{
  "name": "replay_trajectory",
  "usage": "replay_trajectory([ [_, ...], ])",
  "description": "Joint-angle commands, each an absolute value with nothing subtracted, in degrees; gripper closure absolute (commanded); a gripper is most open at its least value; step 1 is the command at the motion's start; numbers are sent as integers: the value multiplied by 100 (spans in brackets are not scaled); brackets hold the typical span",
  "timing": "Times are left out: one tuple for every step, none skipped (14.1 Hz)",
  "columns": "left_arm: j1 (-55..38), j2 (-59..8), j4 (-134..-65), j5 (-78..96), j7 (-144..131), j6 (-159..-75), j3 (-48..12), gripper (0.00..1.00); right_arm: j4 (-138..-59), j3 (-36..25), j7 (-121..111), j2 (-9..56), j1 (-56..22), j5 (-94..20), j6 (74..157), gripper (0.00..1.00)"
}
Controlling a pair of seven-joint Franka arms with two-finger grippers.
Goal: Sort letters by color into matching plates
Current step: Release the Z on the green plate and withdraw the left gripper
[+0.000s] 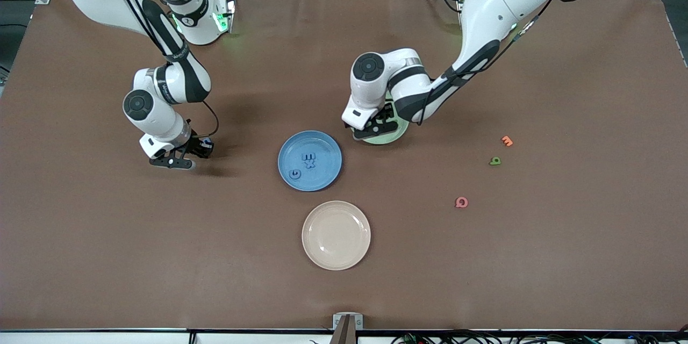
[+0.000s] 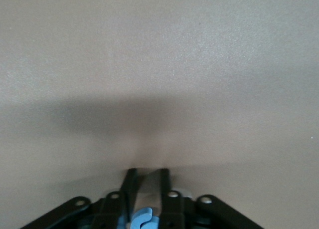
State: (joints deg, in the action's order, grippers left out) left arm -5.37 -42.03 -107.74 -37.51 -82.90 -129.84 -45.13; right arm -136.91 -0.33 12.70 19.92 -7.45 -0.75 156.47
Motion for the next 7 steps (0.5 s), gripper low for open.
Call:
replay_trajectory([
  [-108,-3938,-10951,-3709,-7921,-12902,-4526,1,-13728,-18,1362,2021,-773,-62,15592,0],
  [51,-3859,-11047,-3709,-7719,-12902,-4535,1,-13737,-18,1362,2013,-791,-62,15592,0],
  [218,-3797,-11126,-3744,-7534,-12902,-4544,1,-13763,-18,1371,2013,-791,-70,15592,0],
  [429,-3727,-11257,-3779,-7341,-12928,-4553,1,-13842,-18,1371,1978,-800,-70,15583,0],
  [657,-3640,-11389,-3797,-7182,-12955,-4622,2,-13930,-9,1388,1934,-809,-70,15566,0],
  [972,-3508,-11573,-3840,-7007,-12981,-4780,2,-14000,-9,1397,1881,-861,-70,15557,0],
  [1315,-3420,-11732,-3902,-6848,-12990,-4947,2,-14044,-9,1406,1829,-870,-70,15487,0],
])
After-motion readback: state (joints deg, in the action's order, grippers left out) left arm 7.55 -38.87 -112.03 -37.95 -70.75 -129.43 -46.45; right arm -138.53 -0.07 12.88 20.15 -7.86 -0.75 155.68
